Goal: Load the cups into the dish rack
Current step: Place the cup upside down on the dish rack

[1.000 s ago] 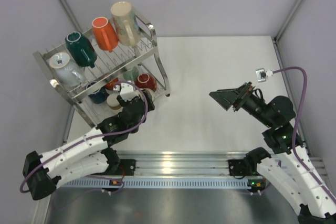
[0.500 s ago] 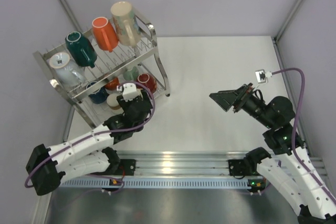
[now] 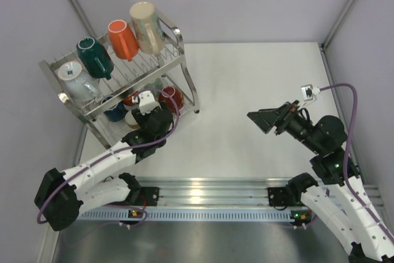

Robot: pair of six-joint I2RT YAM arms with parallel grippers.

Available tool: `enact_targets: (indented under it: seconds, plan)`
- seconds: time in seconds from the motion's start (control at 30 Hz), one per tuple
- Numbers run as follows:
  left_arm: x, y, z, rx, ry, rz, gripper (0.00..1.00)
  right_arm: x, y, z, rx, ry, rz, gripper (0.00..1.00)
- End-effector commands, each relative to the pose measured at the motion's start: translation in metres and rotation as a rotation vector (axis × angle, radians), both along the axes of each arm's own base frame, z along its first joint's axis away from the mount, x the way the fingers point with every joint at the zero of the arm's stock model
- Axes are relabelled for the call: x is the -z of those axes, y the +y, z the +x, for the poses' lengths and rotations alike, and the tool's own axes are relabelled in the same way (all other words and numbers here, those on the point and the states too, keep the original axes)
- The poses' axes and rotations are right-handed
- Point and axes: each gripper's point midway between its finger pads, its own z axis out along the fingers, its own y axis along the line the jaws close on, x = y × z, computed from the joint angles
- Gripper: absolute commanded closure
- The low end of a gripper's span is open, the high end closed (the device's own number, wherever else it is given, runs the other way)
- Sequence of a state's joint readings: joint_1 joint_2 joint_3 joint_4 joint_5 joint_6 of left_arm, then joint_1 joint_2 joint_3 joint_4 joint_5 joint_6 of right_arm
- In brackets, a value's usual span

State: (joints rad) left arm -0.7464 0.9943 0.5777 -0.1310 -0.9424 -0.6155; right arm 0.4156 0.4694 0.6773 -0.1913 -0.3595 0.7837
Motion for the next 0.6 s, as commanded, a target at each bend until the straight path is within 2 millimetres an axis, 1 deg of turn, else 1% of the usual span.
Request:
enact_targets:
  seconds: [0.0,0.27,0.47,0.57]
  plan:
    - [-0.006,-0.003,0.011,-0.006,-0.032,-0.025,1.00,-0.026,-0.008,-0.002,0.031,-0.078,0.007,0.01]
    - [0.006,0.002,0.013,-0.031,0.009,0.009,1.00,-0.026,-0.012,-0.001,0.056,-0.081,-0.010,0.01]
    - [0.013,-0.001,0.016,-0.026,0.035,0.022,0.99,-0.024,-0.013,0.001,0.064,-0.080,-0.017,0.01]
    - [0.017,-0.001,0.017,-0.031,0.045,0.032,0.90,-0.022,-0.013,0.003,0.068,-0.078,-0.022,0.01]
